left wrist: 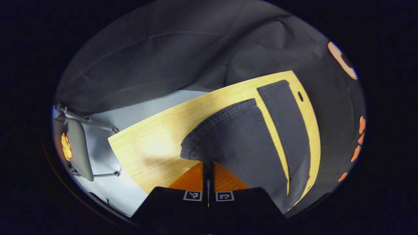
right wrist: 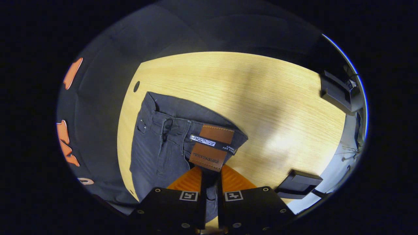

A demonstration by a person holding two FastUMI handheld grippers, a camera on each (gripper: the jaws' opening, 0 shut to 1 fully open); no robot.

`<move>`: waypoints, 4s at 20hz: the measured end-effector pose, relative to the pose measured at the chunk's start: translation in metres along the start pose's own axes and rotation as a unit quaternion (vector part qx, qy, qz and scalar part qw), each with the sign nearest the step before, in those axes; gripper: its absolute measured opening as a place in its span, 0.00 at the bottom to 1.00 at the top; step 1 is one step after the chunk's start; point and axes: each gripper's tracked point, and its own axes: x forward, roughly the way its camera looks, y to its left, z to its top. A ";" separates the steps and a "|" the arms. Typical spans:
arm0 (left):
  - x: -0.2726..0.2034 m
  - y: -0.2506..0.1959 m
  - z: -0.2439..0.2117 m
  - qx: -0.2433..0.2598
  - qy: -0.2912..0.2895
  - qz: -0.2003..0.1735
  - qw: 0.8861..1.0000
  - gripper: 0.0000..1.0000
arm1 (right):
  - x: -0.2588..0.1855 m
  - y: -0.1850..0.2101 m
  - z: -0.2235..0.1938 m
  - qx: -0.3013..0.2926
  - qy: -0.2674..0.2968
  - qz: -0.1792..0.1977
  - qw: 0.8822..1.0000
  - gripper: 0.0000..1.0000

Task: Grasp the waist and the cuffs of the jeans and fold them to make the two legs overlap; first hold the waist and fold one-third of the jeans toward the cuffs, then hold the cuffs and fold the remaining one-third in the same direction to finish folding.

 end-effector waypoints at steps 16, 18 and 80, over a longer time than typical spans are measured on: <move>-0.047 -0.119 0.073 0.044 -0.052 -0.135 0.988 0.01 | -0.052 0.076 0.012 0.051 -0.064 0.072 0.994 0.15; -0.040 -0.139 0.082 0.062 -0.042 -0.140 0.987 0.01 | -0.058 0.083 0.014 0.061 -0.079 0.071 0.992 0.15; 0.063 -0.314 0.177 0.111 -0.088 -0.089 0.986 0.58 | 0.067 0.249 0.104 0.061 -0.017 0.083 0.995 0.10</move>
